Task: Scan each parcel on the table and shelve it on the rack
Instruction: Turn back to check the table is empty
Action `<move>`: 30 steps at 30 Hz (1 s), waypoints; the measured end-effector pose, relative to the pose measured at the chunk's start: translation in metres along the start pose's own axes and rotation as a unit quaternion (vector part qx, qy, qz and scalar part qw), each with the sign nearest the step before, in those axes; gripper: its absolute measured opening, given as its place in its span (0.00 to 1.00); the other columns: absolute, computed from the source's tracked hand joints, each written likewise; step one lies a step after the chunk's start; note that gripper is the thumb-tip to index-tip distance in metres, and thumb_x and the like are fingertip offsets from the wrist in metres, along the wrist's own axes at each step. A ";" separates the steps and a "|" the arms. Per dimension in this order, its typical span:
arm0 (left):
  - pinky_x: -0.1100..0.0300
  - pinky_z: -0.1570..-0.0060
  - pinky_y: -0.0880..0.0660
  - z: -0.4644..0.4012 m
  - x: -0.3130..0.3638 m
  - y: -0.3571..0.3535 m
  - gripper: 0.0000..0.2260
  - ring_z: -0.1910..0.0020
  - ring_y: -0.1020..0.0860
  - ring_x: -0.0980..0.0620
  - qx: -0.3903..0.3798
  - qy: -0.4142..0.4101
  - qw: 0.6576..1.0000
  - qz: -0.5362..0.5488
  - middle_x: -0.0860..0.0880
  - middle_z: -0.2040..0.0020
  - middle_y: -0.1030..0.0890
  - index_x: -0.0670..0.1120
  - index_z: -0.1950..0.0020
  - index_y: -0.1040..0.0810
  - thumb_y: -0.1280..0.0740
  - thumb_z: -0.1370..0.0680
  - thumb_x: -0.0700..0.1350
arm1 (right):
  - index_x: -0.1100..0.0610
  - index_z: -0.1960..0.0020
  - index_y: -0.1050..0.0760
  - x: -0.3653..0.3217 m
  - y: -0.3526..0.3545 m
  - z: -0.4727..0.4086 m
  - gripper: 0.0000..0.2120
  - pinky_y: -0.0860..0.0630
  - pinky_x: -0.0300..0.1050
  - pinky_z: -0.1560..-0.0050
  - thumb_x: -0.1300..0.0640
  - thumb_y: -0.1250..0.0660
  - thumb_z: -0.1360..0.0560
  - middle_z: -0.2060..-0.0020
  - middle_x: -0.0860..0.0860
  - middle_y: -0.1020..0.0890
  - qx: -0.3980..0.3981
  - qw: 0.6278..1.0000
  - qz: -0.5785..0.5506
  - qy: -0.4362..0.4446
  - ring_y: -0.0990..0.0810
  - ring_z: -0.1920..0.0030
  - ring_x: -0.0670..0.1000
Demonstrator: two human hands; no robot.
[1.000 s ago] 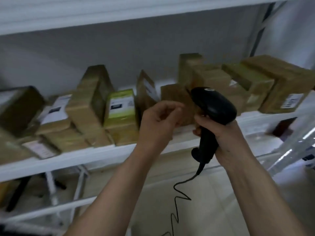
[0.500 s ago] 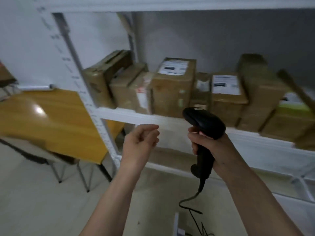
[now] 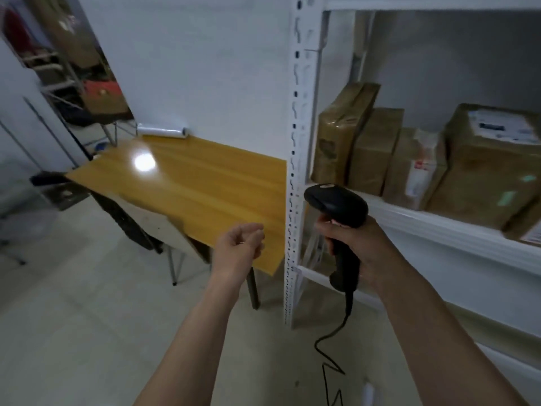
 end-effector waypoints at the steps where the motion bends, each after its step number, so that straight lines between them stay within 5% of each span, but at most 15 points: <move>1: 0.65 0.62 0.23 -0.004 -0.002 0.009 0.04 0.64 0.22 0.54 0.004 0.004 1.000 0.004 0.46 0.60 0.20 0.44 0.51 0.18 0.33 0.21 0.39 | 0.59 0.64 0.19 0.001 -0.012 -0.006 0.06 0.28 0.44 0.65 0.66 0.27 0.30 0.76 0.54 0.24 -0.012 1.000 0.004 -0.001 0.27 0.74 0.51; 11: 0.59 0.55 0.20 -0.056 -0.019 0.081 0.05 0.63 0.22 0.53 0.040 0.032 0.999 0.013 0.45 0.58 0.20 0.41 0.48 0.18 0.32 0.22 0.38 | 0.60 0.62 0.21 0.023 -0.100 -0.069 0.05 0.30 0.40 0.72 0.64 0.27 0.29 0.75 0.52 0.25 -0.075 0.996 -0.001 -0.055 0.28 0.77 0.49; 18: 0.64 0.61 0.22 -0.142 -0.017 0.115 0.04 0.61 0.21 0.52 0.040 0.030 0.998 -0.024 0.46 0.57 0.19 0.44 0.50 0.18 0.33 0.21 0.40 | 0.62 0.55 0.24 0.043 -0.153 -0.155 0.05 0.28 0.43 0.71 0.66 0.28 0.28 0.69 0.53 0.26 -0.047 0.983 -0.094 -0.149 0.26 0.72 0.51; 23: 0.62 0.58 0.20 -0.230 -0.006 0.105 0.04 0.60 0.20 0.53 -0.007 0.049 0.996 -0.068 0.48 0.56 0.18 0.46 0.50 0.18 0.33 0.21 0.42 | 0.59 0.57 0.27 0.063 -0.164 -0.227 0.05 0.31 0.50 0.59 0.65 0.31 0.27 0.63 0.54 0.29 0.000 0.974 -0.099 -0.202 0.28 0.62 0.54; 30: 0.60 0.55 0.21 -0.328 -0.004 0.085 0.05 0.56 0.20 0.52 -0.074 0.067 0.989 -0.110 0.47 0.52 0.19 0.48 0.45 0.20 0.33 0.20 0.43 | 0.59 0.53 0.26 0.095 -0.165 -0.315 0.06 0.30 0.49 0.60 0.66 0.31 0.26 0.54 0.55 0.25 0.075 0.950 -0.148 -0.264 0.25 0.55 0.56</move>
Point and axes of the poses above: each hand's wrist, its own z-axis away from the middle knuckle, its own y-axis out of the back of the hand, x = y × z, the point moved 4 cm from there along -z, towards the middle knuckle
